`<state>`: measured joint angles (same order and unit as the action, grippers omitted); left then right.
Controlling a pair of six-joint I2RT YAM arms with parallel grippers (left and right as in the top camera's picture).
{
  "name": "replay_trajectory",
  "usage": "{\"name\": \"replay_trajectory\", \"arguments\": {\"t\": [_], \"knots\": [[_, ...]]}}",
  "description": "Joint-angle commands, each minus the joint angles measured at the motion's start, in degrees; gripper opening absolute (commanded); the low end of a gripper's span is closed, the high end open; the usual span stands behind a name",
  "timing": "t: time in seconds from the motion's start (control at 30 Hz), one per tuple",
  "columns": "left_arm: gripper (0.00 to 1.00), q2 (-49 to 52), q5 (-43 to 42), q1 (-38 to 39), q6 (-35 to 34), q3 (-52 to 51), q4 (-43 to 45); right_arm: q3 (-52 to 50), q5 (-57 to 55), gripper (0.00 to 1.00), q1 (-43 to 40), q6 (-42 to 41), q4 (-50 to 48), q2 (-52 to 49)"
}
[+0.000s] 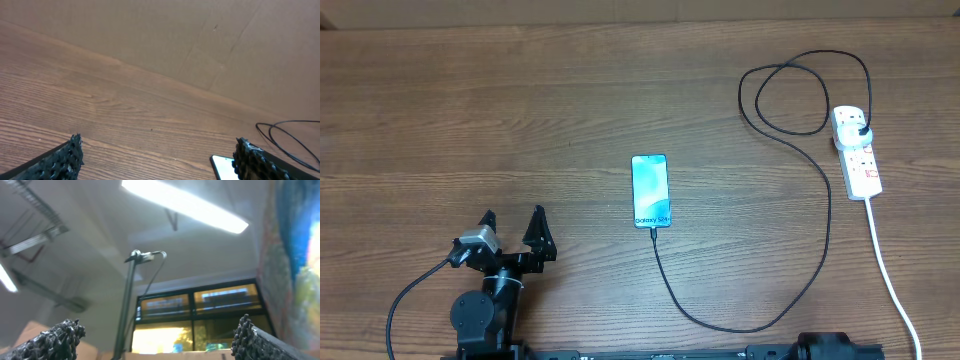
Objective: Plug charger to phone and switch on socket
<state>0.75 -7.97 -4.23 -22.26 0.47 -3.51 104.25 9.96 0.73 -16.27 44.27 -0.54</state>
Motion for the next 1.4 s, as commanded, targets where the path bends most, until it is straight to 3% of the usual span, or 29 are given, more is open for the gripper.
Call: {"name": "replay_trajectory", "arguments": {"t": [0.0, 0.2, 0.43, 0.73, 1.17, 1.37], "knots": [[0.99, -0.50, -0.46, -0.26, 1.07, -0.20, -0.15, 0.04, -5.68, 1.00, 0.39, 0.09, -1.29, 0.22], [0.99, -0.50, -0.46, -0.26, 1.07, -0.20, -0.15, -1.99, -6.03, 1.00, 0.39, 0.00, -7.80, 0.20], [1.00, -0.50, -0.46, -0.26, 1.07, -0.20, -0.15, -12.35, -6.03, 1.00, 1.27, -0.22, -19.89, 0.20], [1.00, -0.50, -0.46, -0.26, 1.07, -0.20, -0.15, -44.61, -8.94, 1.00, 2.16, -0.37, -37.77, 0.20], [0.99, -0.50, -0.46, -0.26, 1.07, -0.20, -0.15, -83.25, -9.07, 1.00, 2.14, -0.37, -47.08, 0.22], [1.00, -0.50, -0.46, -0.26, 1.07, -0.20, -0.15, -92.98, -9.07, 1.00, 2.16, -0.37, -49.05, 0.22]]}}
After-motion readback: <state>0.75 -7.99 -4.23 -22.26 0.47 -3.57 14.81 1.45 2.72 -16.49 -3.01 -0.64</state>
